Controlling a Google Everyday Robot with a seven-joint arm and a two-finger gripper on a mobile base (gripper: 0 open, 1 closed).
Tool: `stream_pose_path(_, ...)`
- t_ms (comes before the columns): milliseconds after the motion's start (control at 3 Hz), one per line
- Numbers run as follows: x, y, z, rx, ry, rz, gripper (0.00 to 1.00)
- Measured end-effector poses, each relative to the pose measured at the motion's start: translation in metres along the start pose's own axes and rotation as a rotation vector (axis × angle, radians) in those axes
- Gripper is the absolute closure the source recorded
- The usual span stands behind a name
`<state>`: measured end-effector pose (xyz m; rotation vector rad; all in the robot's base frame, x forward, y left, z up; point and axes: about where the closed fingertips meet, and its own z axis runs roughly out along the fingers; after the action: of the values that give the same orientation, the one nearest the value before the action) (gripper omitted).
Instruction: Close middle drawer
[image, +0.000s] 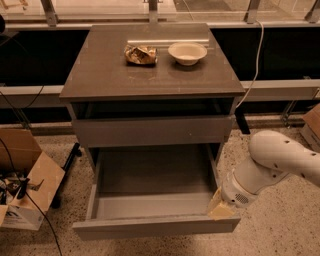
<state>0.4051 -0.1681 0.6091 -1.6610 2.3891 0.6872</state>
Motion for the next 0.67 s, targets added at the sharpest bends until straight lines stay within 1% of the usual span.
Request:
stream_pose_path(333,-0.014,0.008,-0.007,0.029,0.03,-0.035,1.0)
stream_pose_path(667,-0.023,0.013,0.014,0.044,0.065,-0.094,1.0)
